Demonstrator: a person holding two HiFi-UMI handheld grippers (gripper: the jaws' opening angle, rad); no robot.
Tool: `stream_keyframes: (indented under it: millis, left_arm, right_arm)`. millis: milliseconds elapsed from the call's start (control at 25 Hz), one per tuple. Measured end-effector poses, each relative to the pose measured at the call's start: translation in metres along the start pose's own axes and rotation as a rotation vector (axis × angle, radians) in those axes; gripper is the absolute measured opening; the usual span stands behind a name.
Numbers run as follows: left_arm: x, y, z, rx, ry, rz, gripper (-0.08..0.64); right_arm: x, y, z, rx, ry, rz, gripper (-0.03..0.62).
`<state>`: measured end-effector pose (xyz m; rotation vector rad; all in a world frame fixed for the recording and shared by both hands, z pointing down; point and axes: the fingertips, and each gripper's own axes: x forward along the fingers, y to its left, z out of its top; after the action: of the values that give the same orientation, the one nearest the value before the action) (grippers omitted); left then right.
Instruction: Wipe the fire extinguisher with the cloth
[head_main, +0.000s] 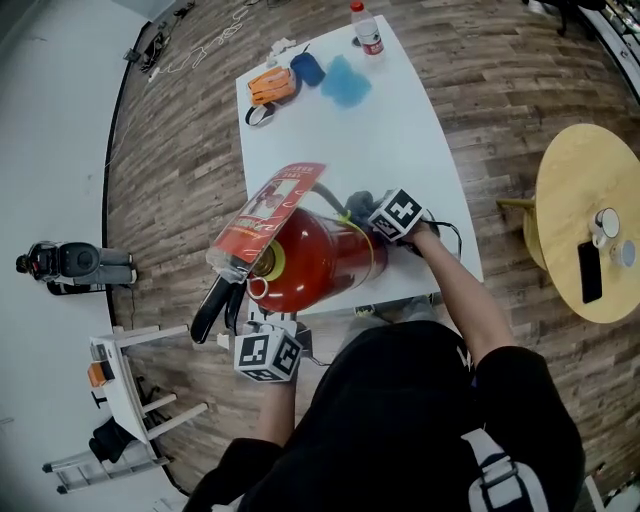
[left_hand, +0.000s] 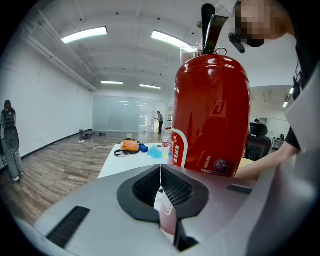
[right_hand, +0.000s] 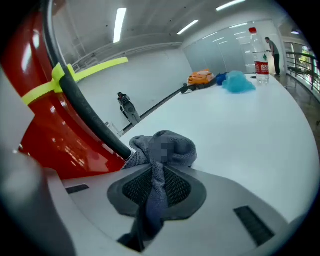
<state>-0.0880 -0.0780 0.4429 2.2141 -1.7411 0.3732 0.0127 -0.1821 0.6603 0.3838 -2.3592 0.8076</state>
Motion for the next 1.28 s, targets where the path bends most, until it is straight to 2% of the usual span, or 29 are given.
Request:
stream_keyframes:
  millis: [40, 120, 240, 320, 400, 520, 560, 680, 760, 840, 960, 1120, 1160, 1240, 1280]
  left_arm:
    - [0.000, 0.000, 0.000, 0.000, -0.003, 0.000, 0.021]
    - [-0.001, 0.000, 0.000, 0.002, -0.009, 0.000, 0.021]
    - [-0.003, 0.002, -0.002, 0.000, -0.016, 0.000, 0.021]
    - [-0.004, 0.004, -0.001, 0.003, -0.022, 0.000, 0.021]
    - [-0.004, 0.002, -0.001, 0.005, -0.029, -0.007, 0.021]
    - [-0.004, -0.002, 0.000, 0.001, -0.039, -0.022, 0.021]
    - [-0.004, -0.003, 0.001, 0.001, -0.042, -0.024, 0.021]
    - [-0.002, -0.004, 0.002, 0.000, -0.050, -0.028, 0.021]
    - [-0.001, -0.004, 0.003, -0.012, -0.056, -0.028, 0.021]
    - [-0.004, -0.003, 0.004, -0.020, -0.060, -0.026, 0.021]
    - [-0.010, 0.001, 0.001, -0.021, -0.057, -0.014, 0.021]
    - [-0.009, 0.004, -0.010, 0.011, -0.021, 0.007, 0.021]
    - [-0.010, 0.004, -0.013, 0.013, -0.005, 0.006, 0.021]
    - [-0.007, 0.004, -0.017, 0.006, 0.021, 0.001, 0.021]
    - [-0.004, 0.004, -0.018, 0.002, 0.028, 0.000, 0.021]
  right_arm:
    - [-0.001, 0.001, 0.000, 0.021, -0.013, 0.006, 0.055]
    - [-0.013, 0.009, 0.007, 0.080, -0.091, 0.077, 0.057]
    - [-0.061, 0.037, 0.048, 0.117, -0.328, 0.235, 0.055]
    - [-0.114, 0.062, 0.093, 0.079, -0.519, 0.316, 0.057]
    - [-0.174, 0.095, 0.140, -0.006, -0.694, 0.372, 0.057]
    - [-0.247, 0.140, 0.192, -0.264, -0.831, 0.264, 0.055]
    - [-0.268, 0.157, 0.205, -0.333, -0.864, 0.264, 0.057]
    - [-0.302, 0.208, 0.233, -0.491, -0.881, 0.323, 0.057]
    - [-0.301, 0.218, 0.240, -0.565, -0.854, 0.279, 0.057]
    - [-0.298, 0.206, 0.237, -0.518, -0.859, 0.268, 0.057]
    - [-0.272, 0.160, 0.215, -0.343, -0.831, 0.256, 0.057]
    - [-0.162, 0.098, 0.134, -0.164, -0.552, 0.205, 0.057]
    - [-0.139, 0.088, 0.115, -0.097, -0.527, 0.213, 0.056]
    - [-0.117, 0.067, 0.100, 0.096, -0.569, 0.302, 0.057]
    - [-0.108, 0.056, 0.096, 0.143, -0.561, 0.318, 0.057]
